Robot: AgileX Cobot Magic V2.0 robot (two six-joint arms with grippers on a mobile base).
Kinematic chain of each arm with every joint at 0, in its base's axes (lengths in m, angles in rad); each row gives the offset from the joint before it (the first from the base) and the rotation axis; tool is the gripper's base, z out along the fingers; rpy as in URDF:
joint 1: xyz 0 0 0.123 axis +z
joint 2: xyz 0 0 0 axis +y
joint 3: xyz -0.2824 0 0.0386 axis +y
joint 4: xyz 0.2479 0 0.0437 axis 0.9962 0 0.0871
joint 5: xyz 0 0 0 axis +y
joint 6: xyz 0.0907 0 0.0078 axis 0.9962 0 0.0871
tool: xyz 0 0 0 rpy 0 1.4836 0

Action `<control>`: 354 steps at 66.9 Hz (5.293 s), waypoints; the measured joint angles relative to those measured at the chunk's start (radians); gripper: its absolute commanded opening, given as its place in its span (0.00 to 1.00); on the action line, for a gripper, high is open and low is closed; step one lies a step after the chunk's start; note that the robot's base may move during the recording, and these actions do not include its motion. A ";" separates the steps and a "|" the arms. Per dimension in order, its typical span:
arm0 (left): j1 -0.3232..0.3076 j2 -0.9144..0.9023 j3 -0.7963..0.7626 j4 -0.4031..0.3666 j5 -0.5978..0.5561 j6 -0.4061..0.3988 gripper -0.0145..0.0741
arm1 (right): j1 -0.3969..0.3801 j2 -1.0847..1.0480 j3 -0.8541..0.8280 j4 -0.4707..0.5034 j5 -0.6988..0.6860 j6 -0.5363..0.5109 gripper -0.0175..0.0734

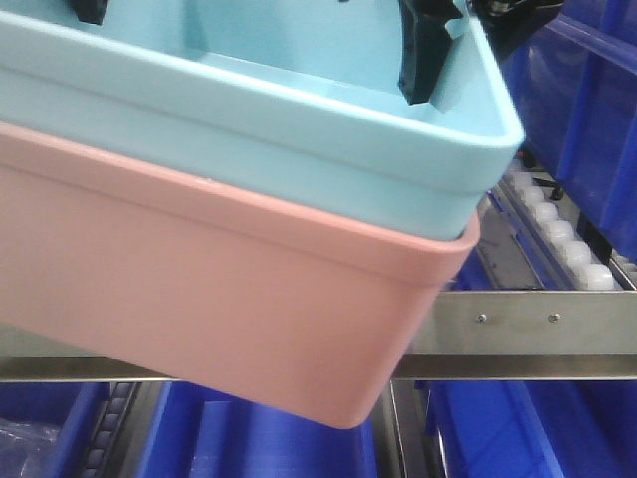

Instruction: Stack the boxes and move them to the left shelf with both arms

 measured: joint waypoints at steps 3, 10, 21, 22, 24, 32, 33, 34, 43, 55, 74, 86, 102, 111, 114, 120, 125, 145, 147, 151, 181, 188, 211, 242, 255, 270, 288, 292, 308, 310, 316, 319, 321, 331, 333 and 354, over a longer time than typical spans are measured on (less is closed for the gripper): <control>0.000 0.000 0.000 0.000 0.000 0.000 0.15 | 0.000 0.000 0.000 0.000 0.000 0.000 0.26; 0.000 0.000 0.000 0.000 0.000 0.000 0.15 | 0.000 0.000 0.000 0.000 0.000 0.000 0.26; 0.000 0.000 0.000 0.000 0.000 0.000 0.15 | 0.000 0.000 0.000 0.000 0.000 0.000 0.26; 0.000 0.000 0.000 0.000 0.000 0.000 0.15 | 0.000 0.000 0.000 0.000 0.000 0.000 0.26; 0.000 0.000 0.000 0.001 0.000 0.000 0.15 | 0.000 0.000 0.000 0.000 0.000 0.000 0.26; 0.000 0.000 0.000 0.001 -0.004 0.000 0.15 | 0.000 0.000 0.000 0.000 0.001 0.000 0.26; 0.000 0.000 0.000 0.001 -0.006 0.000 0.15 | 0.000 0.000 0.000 0.000 0.001 0.000 0.26; 0.000 0.000 0.000 0.001 -0.008 0.000 0.15 | 0.000 0.000 0.000 0.000 0.002 0.000 0.26; 0.002 0.000 0.000 0.001 -0.044 0.000 0.15 | 0.000 0.000 0.000 -0.002 0.030 0.002 0.26; 0.012 0.000 0.000 0.002 -0.089 0.000 0.15 | -0.025 0.000 0.000 0.009 0.038 0.002 0.26; 0.095 0.007 0.000 0.002 -0.234 -0.014 0.15 | -0.111 0.020 -0.094 0.042 0.019 -0.073 0.26; 0.204 0.016 -0.002 0.002 -0.361 -0.024 0.15 | -0.129 0.106 -0.231 0.042 0.011 -0.137 0.26; 0.391 0.105 -0.002 0.002 -0.573 -0.035 0.15 | -0.142 0.324 -0.474 0.035 0.009 -0.215 0.26; 0.467 0.170 -0.002 0.002 -0.692 -0.084 0.15 | -0.151 0.437 -0.595 0.026 0.027 -0.256 0.26; 0.487 0.190 -0.002 0.002 -0.724 -0.093 0.15 | -0.153 0.467 -0.634 0.026 0.035 -0.267 0.26; 0.510 0.232 -0.002 0.002 -0.771 -0.106 0.15 | -0.162 0.519 -0.687 0.026 0.046 -0.278 0.26; 0.526 0.269 -0.002 0.002 -0.804 -0.114 0.15 | -0.173 0.563 -0.716 0.026 0.042 -0.287 0.26; 0.563 0.377 -0.004 -0.016 -0.907 -0.134 0.16 | -0.207 0.648 -0.731 0.045 -0.017 -0.296 0.26; 0.564 0.379 -0.004 -0.018 -0.908 -0.134 0.16 | -0.207 0.650 -0.731 0.047 -0.017 -0.296 0.26; 0.564 0.379 -0.004 -0.018 -0.914 -0.136 0.19 | -0.207 0.650 -0.731 0.047 -0.017 -0.296 0.26; 0.557 0.381 -0.006 0.058 -1.030 -0.115 0.71 | -0.199 0.650 -0.735 0.078 -0.034 -0.326 0.87; 0.557 0.381 -0.007 0.083 -1.034 -0.115 0.71 | -0.199 0.648 -0.734 0.085 -0.030 -0.329 0.87; 0.548 0.318 -0.013 0.178 -1.046 -0.114 0.71 | -0.197 0.584 -0.741 0.095 -0.001 -0.332 0.87; 0.548 0.154 -0.015 0.246 -1.037 -0.108 0.53 | -0.192 0.464 -0.749 0.100 0.053 -0.335 0.36; 0.548 0.078 -0.013 0.246 -0.950 -0.108 0.13 | -0.192 0.440 -0.749 0.100 0.097 -0.336 0.25; 0.548 -0.013 0.120 0.246 -0.900 -0.108 0.15 | -0.192 0.438 -0.693 0.102 0.087 -0.319 0.25; 0.548 -0.159 0.348 0.242 -0.899 -0.106 0.15 | -0.192 0.337 -0.467 0.102 -0.112 -0.311 0.25; 0.548 -0.195 0.378 0.242 -0.901 -0.106 0.15 | -0.192 0.283 -0.391 0.102 -0.196 -0.311 0.25; 0.548 -0.358 0.445 0.244 -0.912 -0.104 0.15 | -0.192 -0.016 -0.002 0.102 -0.429 -0.311 0.25; 0.548 -0.384 0.453 0.247 -0.915 -0.104 0.15 | -0.192 -0.064 0.048 0.102 -0.450 -0.311 0.25; 0.541 -0.464 0.483 0.263 -0.927 -0.104 0.15 | -0.192 -0.218 0.176 0.102 -0.504 -0.311 0.25; 0.528 -0.501 0.502 0.269 -0.929 -0.104 0.15 | -0.192 -0.293 0.235 0.102 -0.521 -0.310 0.25; 0.516 -0.526 0.516 0.273 -0.929 -0.104 0.15 | -0.192 -0.348 0.274 0.102 -0.531 -0.308 0.25; 0.431 -0.644 0.598 0.279 -0.960 -0.104 0.15 | -0.192 -0.623 0.450 0.102 -0.538 -0.308 0.25; 0.410 -0.664 0.614 0.286 -0.974 -0.104 0.15 | -0.192 -0.678 0.484 0.102 -0.538 -0.308 0.25; 0.215 -0.741 0.700 0.361 -1.099 -0.104 0.15 | -0.192 -1.210 0.802 0.102 -0.525 -0.308 0.25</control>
